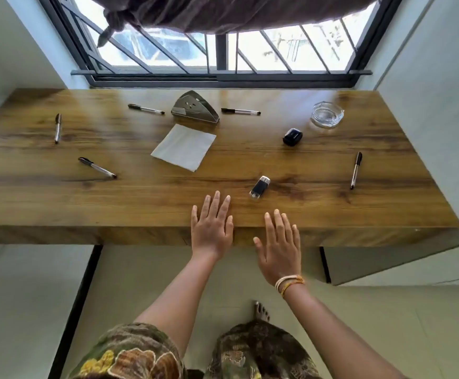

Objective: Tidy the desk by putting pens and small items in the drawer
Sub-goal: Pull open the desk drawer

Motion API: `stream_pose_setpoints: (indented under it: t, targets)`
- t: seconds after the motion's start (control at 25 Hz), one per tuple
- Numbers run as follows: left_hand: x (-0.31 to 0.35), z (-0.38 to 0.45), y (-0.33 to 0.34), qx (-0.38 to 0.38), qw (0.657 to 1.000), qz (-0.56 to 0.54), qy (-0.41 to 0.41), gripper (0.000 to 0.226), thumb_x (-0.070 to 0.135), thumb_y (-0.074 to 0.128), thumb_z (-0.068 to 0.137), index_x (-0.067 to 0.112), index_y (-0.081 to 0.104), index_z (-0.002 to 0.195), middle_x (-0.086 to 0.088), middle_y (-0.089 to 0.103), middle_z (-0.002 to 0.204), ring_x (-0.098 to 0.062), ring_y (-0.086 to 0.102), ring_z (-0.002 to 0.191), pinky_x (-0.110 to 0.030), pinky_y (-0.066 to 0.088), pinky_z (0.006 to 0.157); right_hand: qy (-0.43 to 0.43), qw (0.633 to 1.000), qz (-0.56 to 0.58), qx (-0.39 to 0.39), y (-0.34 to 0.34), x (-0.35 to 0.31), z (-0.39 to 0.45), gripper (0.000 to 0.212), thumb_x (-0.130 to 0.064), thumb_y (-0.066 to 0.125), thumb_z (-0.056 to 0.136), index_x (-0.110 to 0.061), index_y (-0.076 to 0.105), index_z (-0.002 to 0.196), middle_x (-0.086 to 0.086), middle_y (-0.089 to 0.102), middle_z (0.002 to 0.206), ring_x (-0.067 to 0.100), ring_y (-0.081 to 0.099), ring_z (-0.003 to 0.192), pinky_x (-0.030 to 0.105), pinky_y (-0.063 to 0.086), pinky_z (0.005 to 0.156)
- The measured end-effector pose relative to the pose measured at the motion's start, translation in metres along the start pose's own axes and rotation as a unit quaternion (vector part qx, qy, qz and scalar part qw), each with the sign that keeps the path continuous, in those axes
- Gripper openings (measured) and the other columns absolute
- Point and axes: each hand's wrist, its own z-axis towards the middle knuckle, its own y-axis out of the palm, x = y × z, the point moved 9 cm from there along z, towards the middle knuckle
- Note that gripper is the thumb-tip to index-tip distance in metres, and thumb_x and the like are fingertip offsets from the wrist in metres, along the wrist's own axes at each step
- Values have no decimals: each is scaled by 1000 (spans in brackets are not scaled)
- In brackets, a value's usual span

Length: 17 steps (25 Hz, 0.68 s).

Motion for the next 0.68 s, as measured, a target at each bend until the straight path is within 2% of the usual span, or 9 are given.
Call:
stream_pose_setpoints:
  t: [0.08,0.12,0.2,0.24,0.32,0.4,0.48,0.6,0.68]
  targets:
    - [-5,-11,0,-10,1000,15,8,58,46,19,97,33,15,154,2,10,163,-20,6,150,-47,3,119,11,995,96,6,1,-10,-27,39,-30,48,94,-13,55,129,13,45,143,21,45,130,36,39,107]
    - [-8,-20,2,-11,1000,27,12,60,46,21,97,32,12,154,1,7,163,-21,4,151,-46,0,120,29,989,147,7,2,-12,-40,21,-25,50,94,-14,64,106,13,59,119,17,58,104,34,51,89]
    - [-15,-42,14,-21,999,46,19,69,46,29,95,27,0,155,-5,-5,163,-24,-5,150,-46,-6,120,100,970,217,-54,28,-8,-62,27,-25,48,94,-17,56,69,5,59,74,15,53,60,31,47,59]
    - [-17,-52,19,-36,998,56,17,75,46,33,95,25,-8,154,-7,-11,162,-26,-11,150,-46,-9,119,167,946,258,-107,48,0,-69,31,-29,47,94,-16,57,67,6,61,69,20,54,58,33,45,58]
    - [-20,-55,26,-60,997,49,11,80,44,36,96,25,-18,152,-7,-21,160,-26,-19,148,-45,-13,119,371,814,410,-178,85,16,-82,36,-40,42,96,-14,63,82,13,70,88,31,64,80,39,51,77]
    - [-17,-53,18,-52,998,34,17,79,37,39,96,25,-13,153,-6,-18,161,-24,-17,148,-43,-9,120,535,575,577,-224,118,10,-96,53,-53,25,98,-12,57,109,15,64,113,32,60,109,41,41,97]
    - [-17,-64,6,25,999,-25,14,69,20,47,92,19,17,154,-10,12,161,-27,10,149,-41,15,120,596,410,664,-190,133,6,-88,71,-61,15,95,-8,50,129,16,56,130,31,50,126,41,36,103]
    - [-59,-105,32,83,961,-180,-193,43,9,53,89,10,49,132,-14,44,133,-31,50,120,-36,45,92,630,283,713,-120,146,8,-77,81,-66,13,91,-7,41,140,15,44,145,29,41,135,44,31,107]
    - [-79,-127,66,53,871,-324,-364,36,12,49,94,9,48,129,-13,46,127,-31,53,111,-32,42,83,641,249,719,-104,155,5,-76,83,-67,15,90,-6,39,141,16,40,148,28,38,137,44,28,109]
